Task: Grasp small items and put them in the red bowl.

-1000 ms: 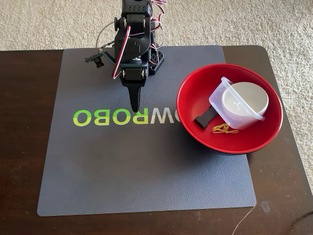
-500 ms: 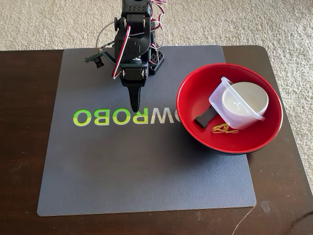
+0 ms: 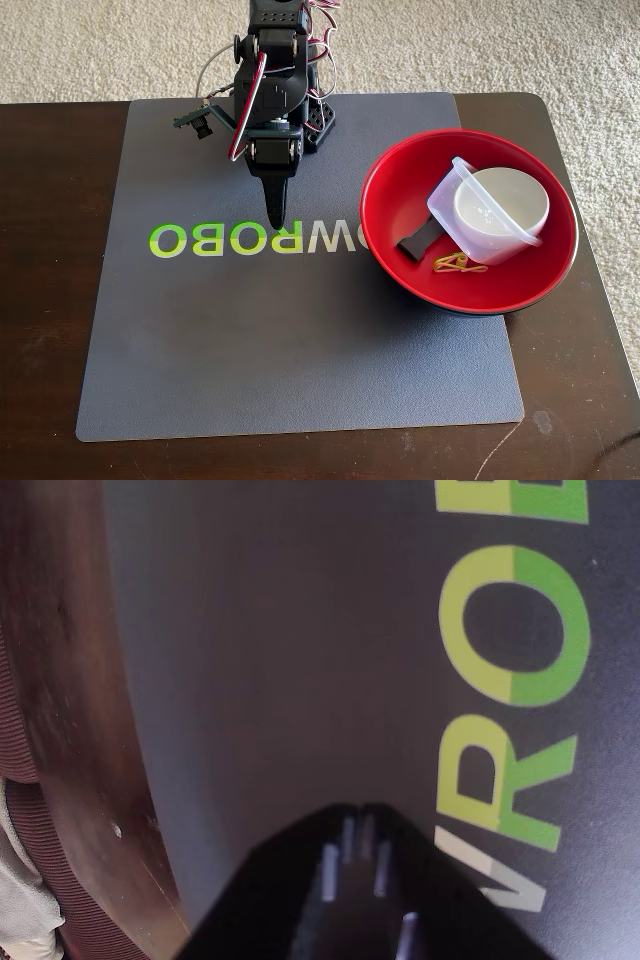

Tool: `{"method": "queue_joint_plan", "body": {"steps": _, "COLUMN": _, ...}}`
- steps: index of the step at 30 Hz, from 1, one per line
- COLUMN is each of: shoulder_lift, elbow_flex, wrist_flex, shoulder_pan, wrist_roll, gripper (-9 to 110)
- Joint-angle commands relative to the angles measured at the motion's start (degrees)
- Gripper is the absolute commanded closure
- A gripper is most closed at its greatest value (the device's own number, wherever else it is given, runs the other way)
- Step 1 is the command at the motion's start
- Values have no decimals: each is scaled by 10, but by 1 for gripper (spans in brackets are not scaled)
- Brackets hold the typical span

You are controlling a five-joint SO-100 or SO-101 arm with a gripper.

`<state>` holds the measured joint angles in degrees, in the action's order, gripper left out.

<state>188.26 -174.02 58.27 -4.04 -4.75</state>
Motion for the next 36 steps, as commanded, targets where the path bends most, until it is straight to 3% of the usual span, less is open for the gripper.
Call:
{"method": "queue_joint_plan", "body": {"steps": 1, "shoulder_lift": 4, "elbow_flex": 4, "wrist_flex": -4, "shoulder_pan": -10, "wrist_roll": -1, "gripper": 101}}
{"method": "queue_joint_plan", "body": {"steps": 36, "shoulder_lift": 4, "elbow_flex": 4, "wrist_flex": -4, "shoulder_pan": -10, "wrist_roll": -1, "gripper": 101}}
